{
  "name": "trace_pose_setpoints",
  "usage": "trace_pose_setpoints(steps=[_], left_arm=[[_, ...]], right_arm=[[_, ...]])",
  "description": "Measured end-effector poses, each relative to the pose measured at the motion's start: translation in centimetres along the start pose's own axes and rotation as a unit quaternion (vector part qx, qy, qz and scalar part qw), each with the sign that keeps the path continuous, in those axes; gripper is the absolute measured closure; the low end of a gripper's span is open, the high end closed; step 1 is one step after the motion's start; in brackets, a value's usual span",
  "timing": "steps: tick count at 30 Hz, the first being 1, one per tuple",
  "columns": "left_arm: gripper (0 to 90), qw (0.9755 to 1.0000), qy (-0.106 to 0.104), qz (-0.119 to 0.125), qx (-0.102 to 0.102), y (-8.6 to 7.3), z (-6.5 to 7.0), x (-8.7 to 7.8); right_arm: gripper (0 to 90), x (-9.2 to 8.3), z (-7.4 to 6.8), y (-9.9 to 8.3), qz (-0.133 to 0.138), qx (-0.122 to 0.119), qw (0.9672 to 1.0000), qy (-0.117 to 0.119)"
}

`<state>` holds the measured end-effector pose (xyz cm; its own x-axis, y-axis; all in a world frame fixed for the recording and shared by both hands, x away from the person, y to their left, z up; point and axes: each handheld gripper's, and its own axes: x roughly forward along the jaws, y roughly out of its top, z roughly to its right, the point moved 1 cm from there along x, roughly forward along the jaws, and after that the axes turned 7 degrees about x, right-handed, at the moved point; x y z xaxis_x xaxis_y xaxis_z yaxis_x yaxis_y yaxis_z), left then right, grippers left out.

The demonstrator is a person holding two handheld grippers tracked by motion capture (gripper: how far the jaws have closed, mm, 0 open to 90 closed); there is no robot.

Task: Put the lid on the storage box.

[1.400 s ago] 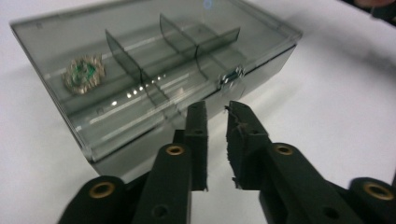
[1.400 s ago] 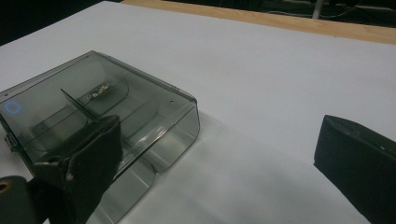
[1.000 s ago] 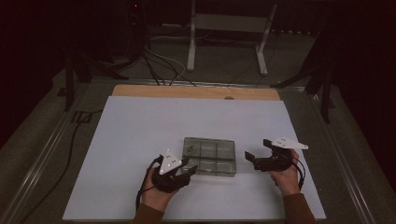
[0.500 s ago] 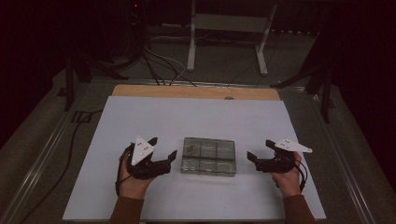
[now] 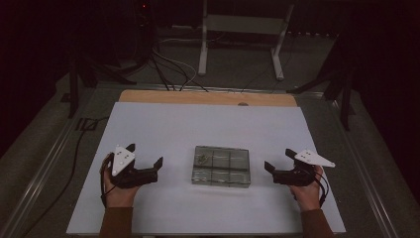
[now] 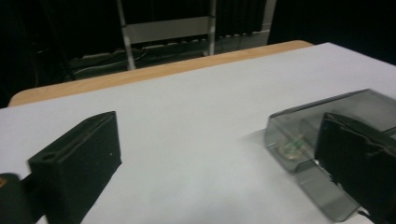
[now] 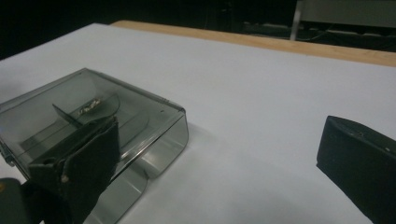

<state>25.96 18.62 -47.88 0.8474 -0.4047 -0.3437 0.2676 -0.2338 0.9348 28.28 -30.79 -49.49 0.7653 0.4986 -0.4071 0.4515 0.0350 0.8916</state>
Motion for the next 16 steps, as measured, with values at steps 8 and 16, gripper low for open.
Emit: trace_pose_setpoints(steps=[8,16], left_arm=[[1.4,0.9994,0.019,0.016,-0.022,-1.5,-1.8,-0.9],[1.4,0.9991,0.028,0.001,-0.032,-2.1,-2.5,-0.3]], right_arm=[[0.0,-0.5,0.6,-0.3,0.012,-0.001,0.9998,-0.019],[0.0,0.0,0.9,-0.6,0.001,-0.008,0.9997,-0.022]])
